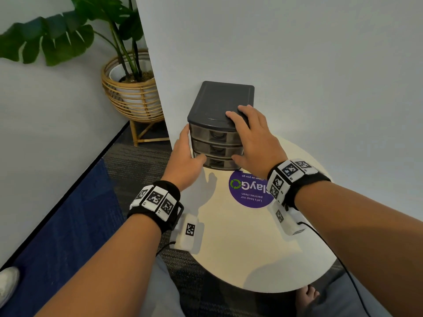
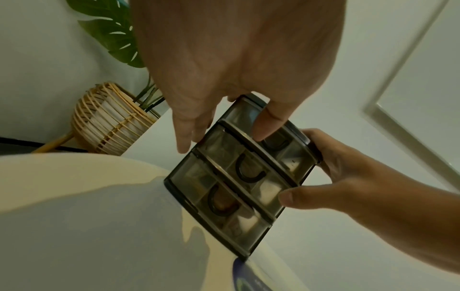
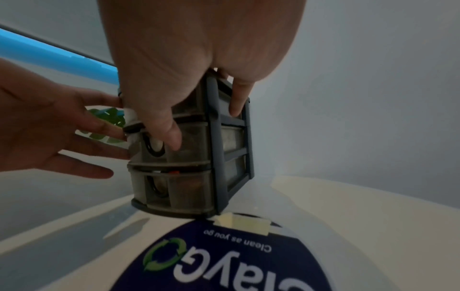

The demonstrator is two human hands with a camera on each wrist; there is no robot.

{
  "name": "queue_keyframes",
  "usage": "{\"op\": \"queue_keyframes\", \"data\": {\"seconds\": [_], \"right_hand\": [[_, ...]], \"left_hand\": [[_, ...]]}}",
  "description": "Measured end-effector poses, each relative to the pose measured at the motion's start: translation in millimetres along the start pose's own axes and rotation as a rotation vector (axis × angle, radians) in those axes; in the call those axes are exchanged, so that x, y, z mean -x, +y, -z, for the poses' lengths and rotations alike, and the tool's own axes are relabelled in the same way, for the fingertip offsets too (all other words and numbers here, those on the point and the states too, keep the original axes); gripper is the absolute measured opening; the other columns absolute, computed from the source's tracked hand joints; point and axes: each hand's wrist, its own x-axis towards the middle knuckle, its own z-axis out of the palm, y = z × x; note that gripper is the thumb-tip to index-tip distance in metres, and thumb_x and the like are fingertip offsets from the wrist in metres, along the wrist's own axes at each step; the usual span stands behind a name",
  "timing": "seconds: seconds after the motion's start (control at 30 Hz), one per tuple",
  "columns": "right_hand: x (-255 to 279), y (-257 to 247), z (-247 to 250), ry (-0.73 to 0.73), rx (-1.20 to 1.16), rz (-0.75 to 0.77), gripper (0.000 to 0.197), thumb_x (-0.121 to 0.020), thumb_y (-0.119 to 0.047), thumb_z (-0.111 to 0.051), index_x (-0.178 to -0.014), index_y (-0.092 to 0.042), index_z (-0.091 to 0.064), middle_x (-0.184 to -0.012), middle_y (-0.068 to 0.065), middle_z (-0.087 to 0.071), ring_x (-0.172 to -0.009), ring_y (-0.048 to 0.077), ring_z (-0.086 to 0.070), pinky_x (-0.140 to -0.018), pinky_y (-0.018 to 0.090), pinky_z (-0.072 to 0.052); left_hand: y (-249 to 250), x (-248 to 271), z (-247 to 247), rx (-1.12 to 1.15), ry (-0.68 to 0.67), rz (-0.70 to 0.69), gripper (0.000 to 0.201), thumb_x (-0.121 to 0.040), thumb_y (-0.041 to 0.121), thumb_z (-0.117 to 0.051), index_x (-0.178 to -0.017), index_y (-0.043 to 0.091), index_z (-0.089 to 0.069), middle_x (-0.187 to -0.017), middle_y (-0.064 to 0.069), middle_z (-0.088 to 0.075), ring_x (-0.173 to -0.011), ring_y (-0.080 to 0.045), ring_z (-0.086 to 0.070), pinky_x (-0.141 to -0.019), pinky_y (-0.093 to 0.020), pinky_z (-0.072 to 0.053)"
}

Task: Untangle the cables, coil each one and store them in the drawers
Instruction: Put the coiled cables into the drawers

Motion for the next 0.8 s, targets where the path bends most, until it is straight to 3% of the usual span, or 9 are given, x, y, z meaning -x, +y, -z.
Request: {"op": "queue_keyframes", "data": {"seconds": [0.1,0.2,0.3,0.4,0.47,0.53,0.63,0.8], "right_hand": [[-2,2,7,-0.037,-0.039,-0.004,0.101,-0.074,-0.027,-0.084,-0.156,-0.027,-0.025,-0.161,0.000,-0.020,-0.151,0.026,-0.019,-0.088,0.039,-0.057],[-3,3,12,-0.086,-0.076,-0.014,0.101,-0.074,-0.022,-0.083,-0.156,-0.028,-0.023,-0.161,-0.001,-0.017,-0.151,0.025,-0.018,-0.095,0.042,-0.057],[-5,2,17,-0.144,-0.105,-0.027,0.100,-0.077,-0.016,-0.081,-0.157,-0.028,-0.022,-0.163,-0.001,-0.016,-0.152,0.026,-0.016,-0.103,0.045,-0.053],[-6,-1,22,-0.193,-0.127,-0.058,0.098,-0.082,-0.013,-0.078,-0.159,-0.029,-0.019,-0.166,-0.001,-0.011,-0.155,0.025,-0.010,-0.112,0.045,-0.045],[-8,-1,25,-0.217,-0.131,-0.080,0.096,-0.084,-0.013,-0.075,-0.160,-0.029,-0.019,-0.167,-0.002,-0.010,-0.156,0.024,-0.010,-0.114,0.044,-0.043],[-11,0,30,-0.230,-0.109,-0.081,0.093,-0.085,-0.018,-0.074,-0.160,-0.029,-0.020,-0.167,-0.002,-0.012,-0.154,0.025,-0.019,-0.113,0.045,-0.044],[-14,-1,38,-0.270,-0.094,-0.086,0.088,-0.088,-0.023,-0.072,-0.160,-0.025,-0.021,-0.166,-0.001,-0.014,-0.149,0.025,-0.031,-0.111,0.042,-0.044],[-12,-4,45,-0.278,-0.127,-0.091,0.087,-0.089,-0.018,-0.070,-0.160,-0.023,-0.020,-0.166,0.000,-0.014,-0.149,0.025,-0.031,-0.113,0.040,-0.043]], "left_hand": [[6,1,-1,0.046,-0.013,-0.025,0.090,-0.096,-0.002,-0.058,-0.158,0.043,-0.012,-0.131,0.032,-0.043,-0.115,0.017,-0.046,-0.099,-0.019,-0.041],[14,1,0,0.079,-0.007,0.008,0.080,-0.097,-0.001,-0.054,-0.154,0.044,-0.022,-0.119,0.030,-0.053,-0.105,0.016,-0.053,-0.087,-0.015,-0.045],[21,2,4,0.100,-0.009,0.090,0.073,-0.100,0.007,-0.052,-0.157,0.041,-0.021,-0.124,0.016,-0.059,-0.109,0.003,-0.055,-0.080,-0.020,-0.043],[36,4,5,0.046,0.021,0.071,0.075,-0.102,0.013,-0.050,-0.159,0.042,-0.010,-0.138,0.006,-0.053,-0.116,-0.012,-0.057,-0.094,-0.032,-0.048],[48,-1,2,-0.110,0.017,-0.016,0.078,-0.100,0.017,-0.052,-0.160,0.042,-0.008,-0.143,0.001,-0.047,-0.115,-0.014,-0.057,-0.098,-0.037,-0.052],[60,-4,0,-0.399,-0.019,-0.021,0.073,-0.101,0.024,-0.050,-0.161,0.040,-0.012,-0.149,-0.007,-0.036,-0.111,-0.020,-0.056,-0.091,-0.036,-0.052],[72,-5,1,-0.757,-0.071,0.043,0.069,-0.101,0.028,-0.048,-0.161,0.037,-0.014,-0.164,-0.008,-0.014,-0.132,-0.034,-0.047,-0.104,-0.046,-0.048],[84,-11,4,-1.042,-0.084,-0.040,0.064,-0.100,0.031,-0.048,-0.159,0.026,-0.021,-0.163,-0.004,-0.022,-0.139,-0.034,-0.039,-0.105,-0.052,-0.045]]}}
